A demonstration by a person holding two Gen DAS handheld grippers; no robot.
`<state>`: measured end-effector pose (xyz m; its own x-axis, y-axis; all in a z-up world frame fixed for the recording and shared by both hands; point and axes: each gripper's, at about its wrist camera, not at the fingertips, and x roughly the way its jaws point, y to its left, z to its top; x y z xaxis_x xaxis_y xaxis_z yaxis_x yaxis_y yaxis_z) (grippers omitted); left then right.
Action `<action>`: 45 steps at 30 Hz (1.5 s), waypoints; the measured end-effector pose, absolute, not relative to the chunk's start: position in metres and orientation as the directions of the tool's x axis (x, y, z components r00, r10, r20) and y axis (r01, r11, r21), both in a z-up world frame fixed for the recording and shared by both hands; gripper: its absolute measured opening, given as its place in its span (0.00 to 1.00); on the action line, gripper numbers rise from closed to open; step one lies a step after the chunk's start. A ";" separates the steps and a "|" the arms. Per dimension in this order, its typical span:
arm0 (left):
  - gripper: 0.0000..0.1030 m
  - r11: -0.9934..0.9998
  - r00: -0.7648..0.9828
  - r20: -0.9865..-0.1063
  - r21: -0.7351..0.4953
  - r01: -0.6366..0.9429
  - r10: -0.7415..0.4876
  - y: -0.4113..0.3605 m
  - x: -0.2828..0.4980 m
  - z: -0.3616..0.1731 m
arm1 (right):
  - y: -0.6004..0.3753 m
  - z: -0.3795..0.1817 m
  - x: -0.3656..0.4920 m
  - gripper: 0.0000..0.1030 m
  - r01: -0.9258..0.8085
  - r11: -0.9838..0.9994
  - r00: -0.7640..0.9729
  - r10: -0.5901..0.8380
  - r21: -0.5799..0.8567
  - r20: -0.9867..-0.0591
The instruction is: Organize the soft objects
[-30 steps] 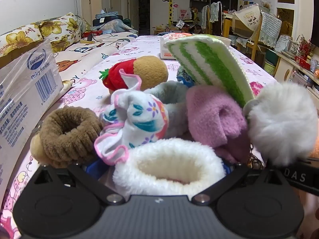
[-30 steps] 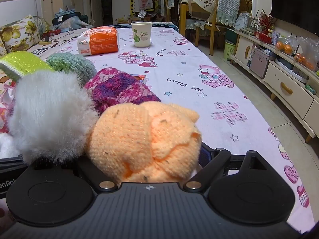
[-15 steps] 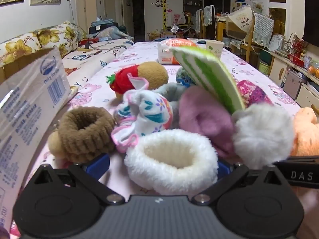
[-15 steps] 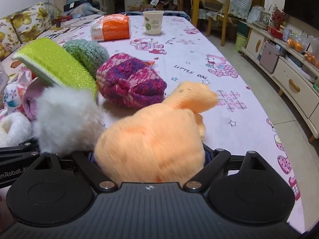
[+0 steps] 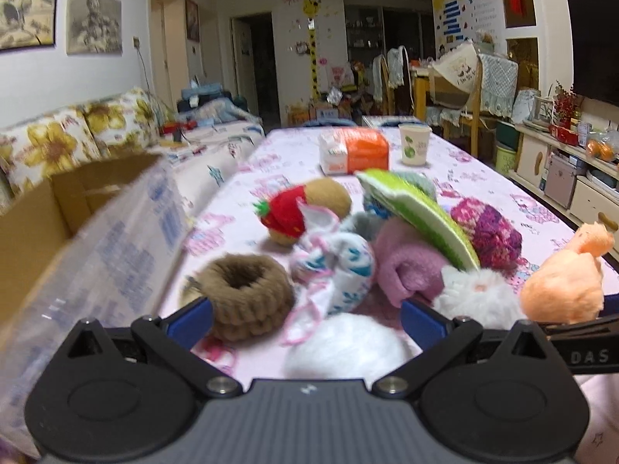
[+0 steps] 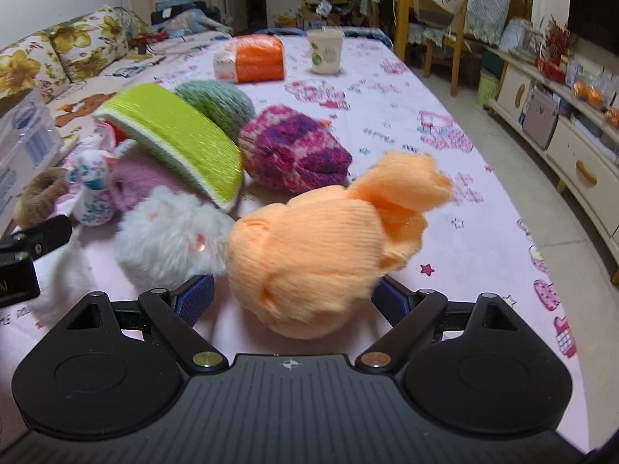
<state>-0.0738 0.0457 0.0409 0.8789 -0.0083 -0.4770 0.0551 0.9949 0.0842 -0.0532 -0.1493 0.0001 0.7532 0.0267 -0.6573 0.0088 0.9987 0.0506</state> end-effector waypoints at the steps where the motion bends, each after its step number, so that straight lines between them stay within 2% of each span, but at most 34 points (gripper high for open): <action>1: 0.99 0.995 0.885 -0.466 0.091 0.049 -0.001 0.049 -0.076 0.043 | -0.148 0.003 -0.057 1.00 0.004 0.999 0.762 0.027 0.046 -0.646; 17: 0.99 0.989 0.902 -0.415 0.132 -0.066 0.116 0.089 -0.121 0.063 | -0.113 0.057 -0.117 1.00 -0.078 0.994 0.869 0.107 0.081 -0.483; 37: 0.99 0.976 0.900 -0.377 0.071 -0.207 0.218 0.135 -0.168 0.091 | -0.076 0.084 -0.140 1.00 -0.230 0.967 0.874 0.256 0.111 -0.413; 45: 0.99 0.971 0.902 -0.359 0.067 -0.231 0.239 0.140 -0.179 0.100 | -0.074 0.088 -0.145 1.00 -0.269 0.959 0.894 0.282 0.085 -0.349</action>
<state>-0.1794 0.1395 0.1004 0.9021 0.2391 -0.3592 -0.2306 0.9707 0.0669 -0.1450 -0.0742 0.0882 0.8935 0.2821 -0.3494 -0.2694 0.9592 0.0855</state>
